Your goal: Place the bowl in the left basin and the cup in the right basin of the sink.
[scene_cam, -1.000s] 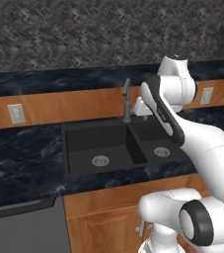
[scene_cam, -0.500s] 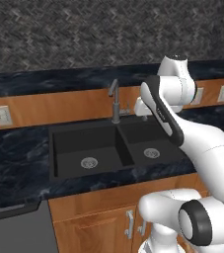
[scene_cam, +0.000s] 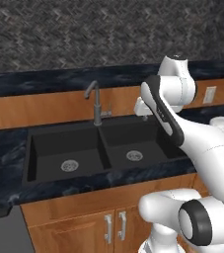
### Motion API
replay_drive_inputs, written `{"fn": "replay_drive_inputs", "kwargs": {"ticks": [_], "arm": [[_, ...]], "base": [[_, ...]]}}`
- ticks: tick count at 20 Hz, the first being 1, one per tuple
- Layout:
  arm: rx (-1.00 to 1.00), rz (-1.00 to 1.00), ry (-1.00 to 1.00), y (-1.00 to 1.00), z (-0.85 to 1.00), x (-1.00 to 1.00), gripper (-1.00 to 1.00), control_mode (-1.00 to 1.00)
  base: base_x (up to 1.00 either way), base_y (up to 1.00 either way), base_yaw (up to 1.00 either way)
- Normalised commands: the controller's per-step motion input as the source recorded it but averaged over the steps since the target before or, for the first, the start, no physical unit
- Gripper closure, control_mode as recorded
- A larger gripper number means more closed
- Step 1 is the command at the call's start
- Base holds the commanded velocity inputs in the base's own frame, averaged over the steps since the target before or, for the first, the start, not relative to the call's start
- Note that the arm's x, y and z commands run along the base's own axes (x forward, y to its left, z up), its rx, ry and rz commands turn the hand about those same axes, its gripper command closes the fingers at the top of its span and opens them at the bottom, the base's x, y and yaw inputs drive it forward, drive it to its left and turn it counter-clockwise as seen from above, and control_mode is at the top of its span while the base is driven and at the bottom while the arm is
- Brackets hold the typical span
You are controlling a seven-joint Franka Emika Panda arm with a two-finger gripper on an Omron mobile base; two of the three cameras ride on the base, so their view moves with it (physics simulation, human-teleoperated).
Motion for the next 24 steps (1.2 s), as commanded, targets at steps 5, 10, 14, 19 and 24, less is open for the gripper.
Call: {"fn": "replay_drive_inputs", "kwargs": {"ticks": [5,10,14,19,24], "arm": [[0.00,0.00,0.00,0.00,0.00,0.00,-1.00,1.00],[0.00,0.00,0.00,0.00,0.00,0.00,-1.00,1.00],[0.00,0.00,0.00,0.00,0.00,0.00,-1.00,1.00],[0.00,0.00,0.00,0.00,0.00,0.00,-1.00,1.00],[0.00,0.00,0.00,0.00,0.00,0.00,-1.00,1.00]], "base": [[0.00,-0.53,0.00],[0.02,-0.42,0.00],[0.08,-0.37,0.00],[0.17,-0.24,0.00],[0.28,-0.04,0.00]]}}
